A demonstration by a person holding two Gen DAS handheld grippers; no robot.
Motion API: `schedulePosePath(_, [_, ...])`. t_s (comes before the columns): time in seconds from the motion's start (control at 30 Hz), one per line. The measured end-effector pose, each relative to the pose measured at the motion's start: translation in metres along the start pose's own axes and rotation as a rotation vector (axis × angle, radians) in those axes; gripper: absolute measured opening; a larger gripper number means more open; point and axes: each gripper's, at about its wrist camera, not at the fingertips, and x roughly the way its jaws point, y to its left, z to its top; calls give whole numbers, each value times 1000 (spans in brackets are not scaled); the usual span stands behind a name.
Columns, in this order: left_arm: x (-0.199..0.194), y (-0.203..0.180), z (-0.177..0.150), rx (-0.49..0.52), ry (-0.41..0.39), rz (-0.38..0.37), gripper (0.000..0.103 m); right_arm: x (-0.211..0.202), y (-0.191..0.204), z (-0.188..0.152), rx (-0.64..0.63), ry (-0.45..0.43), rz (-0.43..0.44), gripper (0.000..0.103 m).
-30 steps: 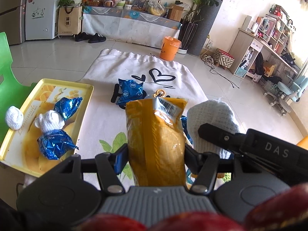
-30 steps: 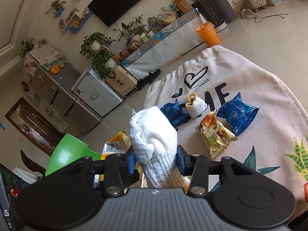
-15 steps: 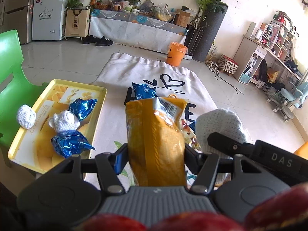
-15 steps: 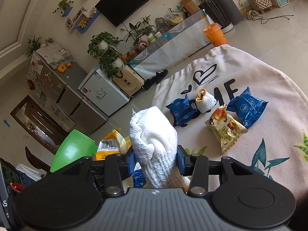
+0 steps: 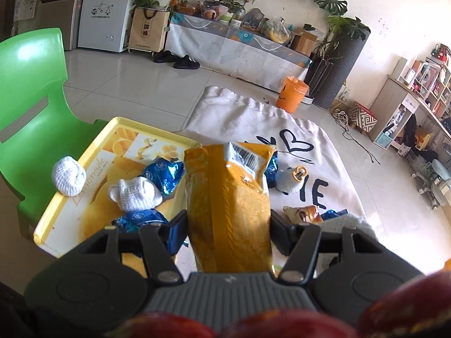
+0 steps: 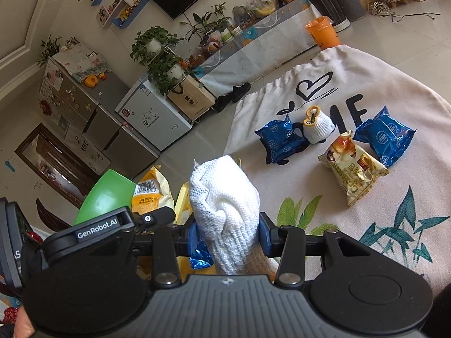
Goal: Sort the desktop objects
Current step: 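Carry the yellow bag and glove onto the yellow tray and open both grippers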
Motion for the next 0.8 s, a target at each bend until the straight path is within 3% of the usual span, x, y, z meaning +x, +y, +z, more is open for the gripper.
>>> schedulePosePath(0.37, [30,70,59,-100,-19,74,58,62,38,-21,-96,152,58,43])
schedulePosePath(0.8, [78,108,96,-129,17,97,58,141,67,-42,-131,331,137,43])
